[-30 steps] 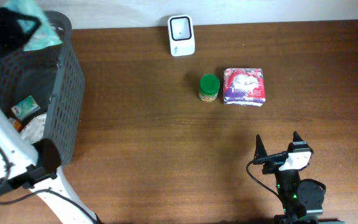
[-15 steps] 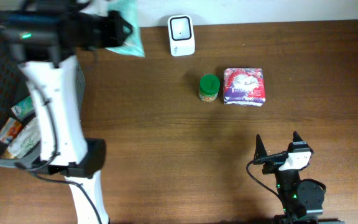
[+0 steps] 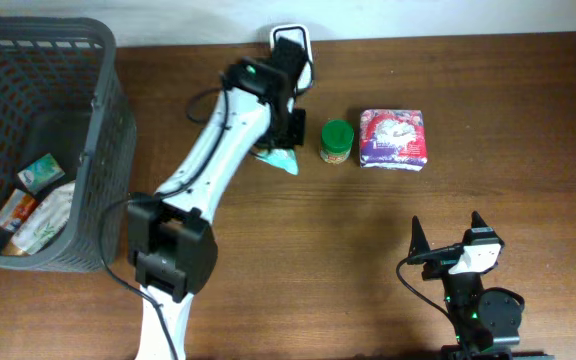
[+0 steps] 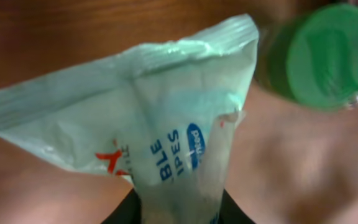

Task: Scan the item barcode
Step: 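Carry the wipes pack past the scanner and place it left of the jar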

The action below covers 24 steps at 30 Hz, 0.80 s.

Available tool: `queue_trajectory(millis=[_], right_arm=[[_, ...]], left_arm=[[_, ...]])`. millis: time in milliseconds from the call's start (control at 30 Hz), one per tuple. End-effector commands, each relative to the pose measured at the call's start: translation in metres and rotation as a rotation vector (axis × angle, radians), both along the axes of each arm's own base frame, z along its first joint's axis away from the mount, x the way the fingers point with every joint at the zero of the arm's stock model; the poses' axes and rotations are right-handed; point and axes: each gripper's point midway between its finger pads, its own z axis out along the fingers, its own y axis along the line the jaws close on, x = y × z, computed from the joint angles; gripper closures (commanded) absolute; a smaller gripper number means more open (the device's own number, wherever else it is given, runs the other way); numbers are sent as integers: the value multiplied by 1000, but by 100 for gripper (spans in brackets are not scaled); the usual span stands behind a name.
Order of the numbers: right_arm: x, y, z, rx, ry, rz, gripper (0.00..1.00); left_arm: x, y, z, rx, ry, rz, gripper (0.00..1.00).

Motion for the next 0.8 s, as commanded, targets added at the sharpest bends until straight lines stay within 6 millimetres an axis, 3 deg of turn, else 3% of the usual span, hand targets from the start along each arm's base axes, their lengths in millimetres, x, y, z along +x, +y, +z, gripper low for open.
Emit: queue_trajectory(millis=[0,100,267,500,633,767], right_arm=[[0,0,-3,3,6,-1,1],[0,0,-3,4,6,-1,1],[0,0,-3,3,6,-1,1],[0,0,-3,3,6,-1,1],[0,0,-3,3,6,-1,1],[0,0,-3,4,6,-1,1]], left_arm=[[3,-7,-23,-20,-24,103,75],[6,-22,-39,-57,-50,108,76],[2,-45,-53,-93,-72,79,56],[-2,-73,-53,-125,-108,26,50],[-1,-68,-48,-119,-103,29,57],[4,-41,-27,-98,-81,80,56]])
